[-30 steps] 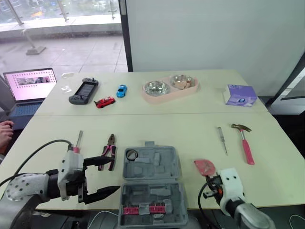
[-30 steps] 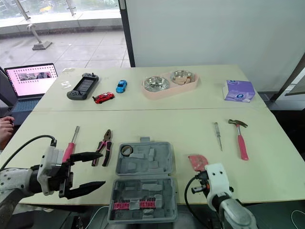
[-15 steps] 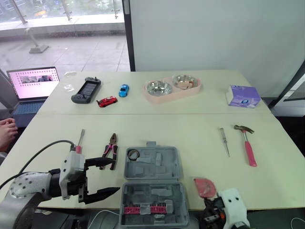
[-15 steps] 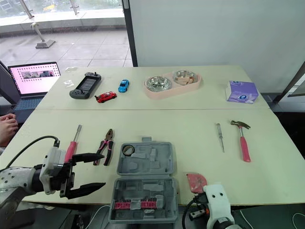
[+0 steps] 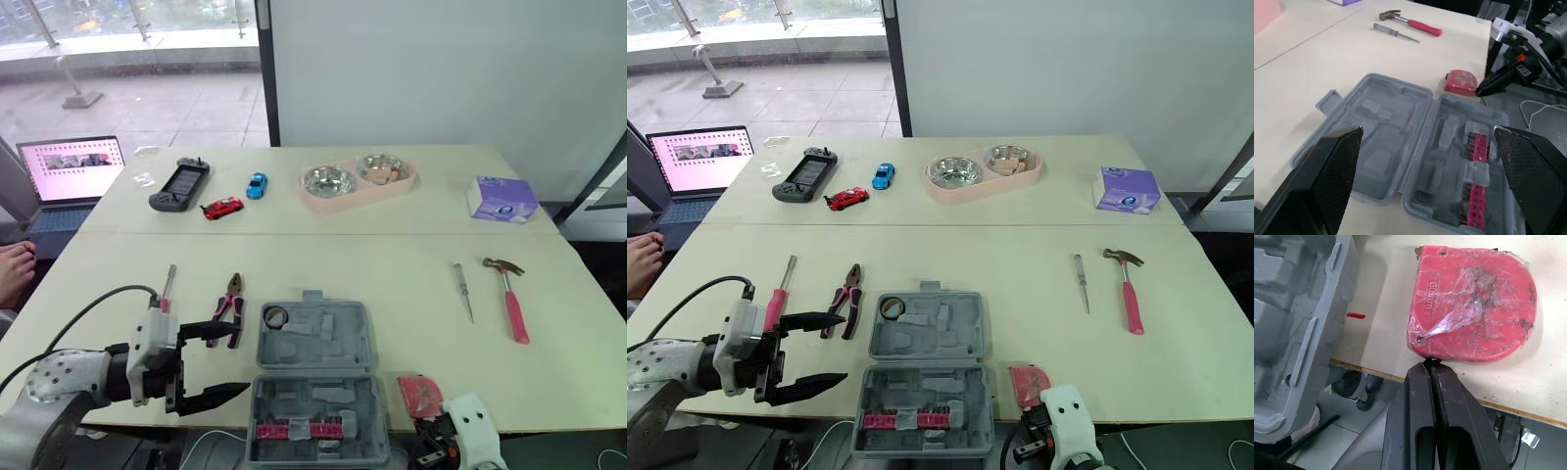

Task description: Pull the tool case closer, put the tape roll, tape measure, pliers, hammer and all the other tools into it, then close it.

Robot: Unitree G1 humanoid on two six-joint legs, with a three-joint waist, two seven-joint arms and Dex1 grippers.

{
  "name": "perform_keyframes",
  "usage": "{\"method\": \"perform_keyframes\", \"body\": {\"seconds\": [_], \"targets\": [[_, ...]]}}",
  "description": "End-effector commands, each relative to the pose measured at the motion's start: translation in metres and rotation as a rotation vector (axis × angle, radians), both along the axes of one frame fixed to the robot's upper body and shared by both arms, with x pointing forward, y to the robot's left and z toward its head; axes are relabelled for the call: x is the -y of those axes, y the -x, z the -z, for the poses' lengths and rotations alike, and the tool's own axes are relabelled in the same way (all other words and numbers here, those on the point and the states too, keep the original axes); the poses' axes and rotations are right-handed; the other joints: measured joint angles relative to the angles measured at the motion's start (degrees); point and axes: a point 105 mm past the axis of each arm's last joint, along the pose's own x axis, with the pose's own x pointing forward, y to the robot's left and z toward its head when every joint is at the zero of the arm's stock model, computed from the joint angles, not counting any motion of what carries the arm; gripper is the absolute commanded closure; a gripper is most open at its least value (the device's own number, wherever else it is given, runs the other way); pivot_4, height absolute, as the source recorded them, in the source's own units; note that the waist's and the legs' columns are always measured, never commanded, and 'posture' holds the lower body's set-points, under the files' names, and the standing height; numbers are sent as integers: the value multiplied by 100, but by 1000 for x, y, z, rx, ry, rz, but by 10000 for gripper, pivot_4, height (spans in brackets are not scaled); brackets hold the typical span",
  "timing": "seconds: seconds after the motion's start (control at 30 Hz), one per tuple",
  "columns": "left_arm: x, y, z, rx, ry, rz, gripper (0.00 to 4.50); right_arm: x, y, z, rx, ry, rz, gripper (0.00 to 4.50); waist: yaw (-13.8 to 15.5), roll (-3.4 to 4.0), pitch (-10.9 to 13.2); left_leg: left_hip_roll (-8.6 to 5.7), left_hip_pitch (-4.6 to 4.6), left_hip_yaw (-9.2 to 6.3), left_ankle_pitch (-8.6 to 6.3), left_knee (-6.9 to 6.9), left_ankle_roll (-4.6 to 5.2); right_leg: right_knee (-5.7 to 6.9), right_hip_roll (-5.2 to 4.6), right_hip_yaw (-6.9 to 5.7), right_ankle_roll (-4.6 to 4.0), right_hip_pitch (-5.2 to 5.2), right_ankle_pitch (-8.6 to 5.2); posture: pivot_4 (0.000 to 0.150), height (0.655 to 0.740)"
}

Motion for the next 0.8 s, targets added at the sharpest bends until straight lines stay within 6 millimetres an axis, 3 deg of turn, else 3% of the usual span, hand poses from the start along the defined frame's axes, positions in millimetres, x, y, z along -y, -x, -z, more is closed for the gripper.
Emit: {"method": "perform_keyframes", "body": {"seconds": [0.03,0.17,0.37,0.63,0.7,0.8], "targets": [[0,0,-4,26,-10,3,0,2,0,0,-1,-6,-10,44755,0,-1,0,0,0,0,0,0,0,0,0,0,0,0,0,1500,7239],[0,0,-5,26,-8,2,0,2,-1,-2,2,-9,-29,31413,2,-1,0,0,0,1,0,0,0,0,0,0,0,0,0,1500,7239],[0,0,-5,24,-6,4,0,10,-1,-7,1,-9,-50,1839,8,-4,-2,0,0,2,0,0,0,-19,0,0,-3,11,3,1500,7239],[0,-1,-7,25,-8,2,0,35,-6,-24,-8,-3,-204,590,7,-3,-2,-1,0,6,0,0,0,-25,0,0,-5,15,5,1500,7239],[0,-2,-7,25,-9,1,0,39,-9,-34,-1,-16,-309,590,3,-4,-2,-1,1,10,0,0,0,-26,-1,0,-5,15,6,1500,7239],[0,-4,-8,27,-10,0,0,48,-23,-57,76,54,-634,590,-11,-3,1,-1,5,17,0,2,1,-27,-1,-1,-4,22,8,1500,7239]]}}
